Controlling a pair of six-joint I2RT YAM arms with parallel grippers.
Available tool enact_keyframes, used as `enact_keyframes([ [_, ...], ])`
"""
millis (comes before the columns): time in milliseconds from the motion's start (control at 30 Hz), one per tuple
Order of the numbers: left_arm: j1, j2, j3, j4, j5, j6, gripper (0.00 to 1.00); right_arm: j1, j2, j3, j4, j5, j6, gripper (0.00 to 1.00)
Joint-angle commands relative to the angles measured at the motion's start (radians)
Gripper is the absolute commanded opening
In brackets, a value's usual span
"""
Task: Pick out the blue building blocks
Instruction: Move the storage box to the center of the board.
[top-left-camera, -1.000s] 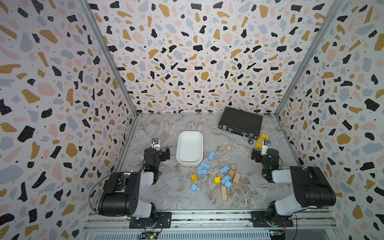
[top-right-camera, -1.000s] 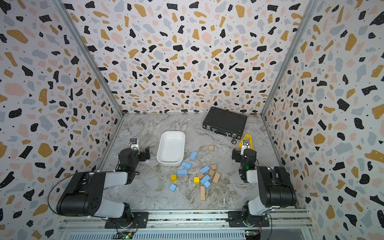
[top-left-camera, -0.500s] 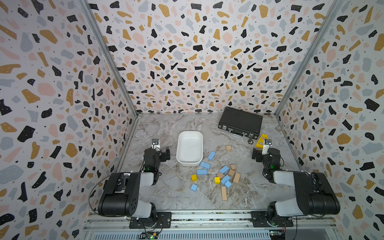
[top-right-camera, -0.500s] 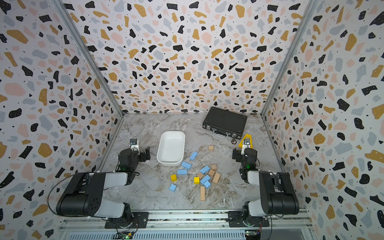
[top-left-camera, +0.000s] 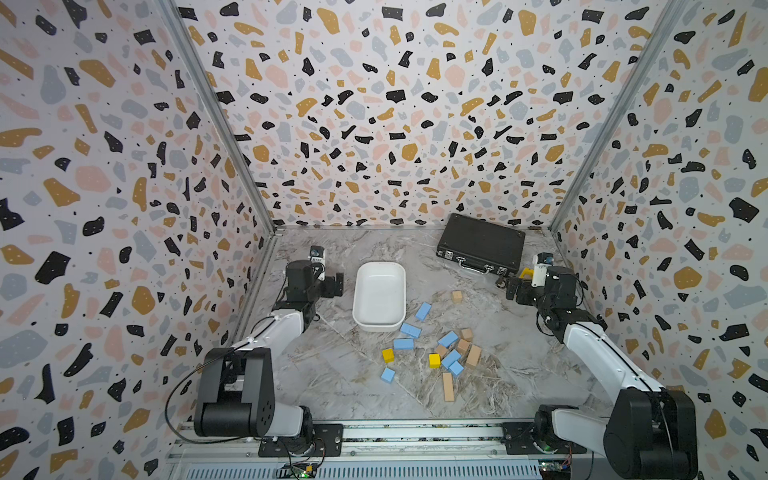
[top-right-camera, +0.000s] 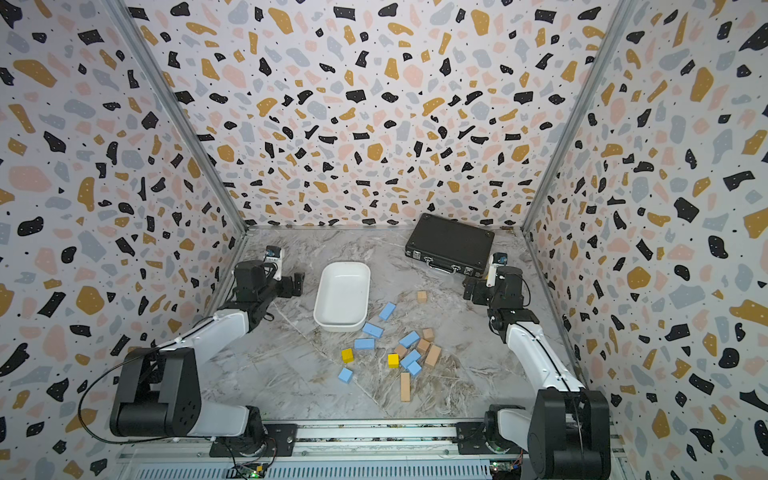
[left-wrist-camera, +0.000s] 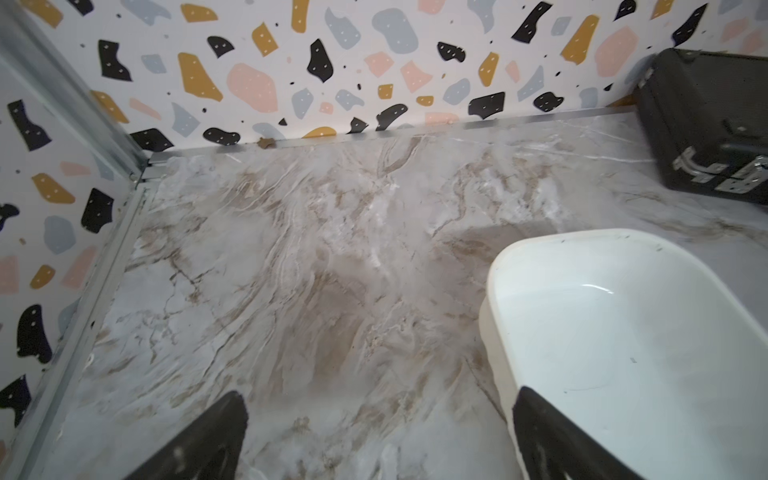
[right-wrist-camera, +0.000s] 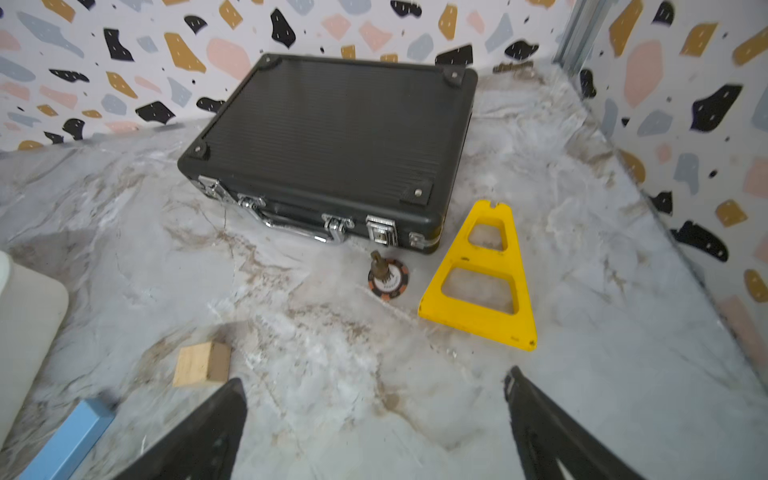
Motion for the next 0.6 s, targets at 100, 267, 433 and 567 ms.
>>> enact_keyframes([
  [100,-0.002,0.019,0.275,-0.473,0.198,0.011,0.97,0.050,0.034,0.164,-0.282,-0.098,0.068,0.99],
  [267,-0.052,0.056,0.356,-0.584,0.246,0.127,0.96,0.095,0.051,0.185,-0.264,-0.190,0.185,0.92],
  [433,-0.153,0.126,0.457,-0.803,0.334,0.356,0.95,0.129,0.072,0.156,-0.213,-0.265,0.313,0.86],
  [567,-0.251,0.188,0.495,-0.769,0.171,0.215,0.95,0.130,0.090,0.128,-0.192,-0.302,0.374,0.81],
])
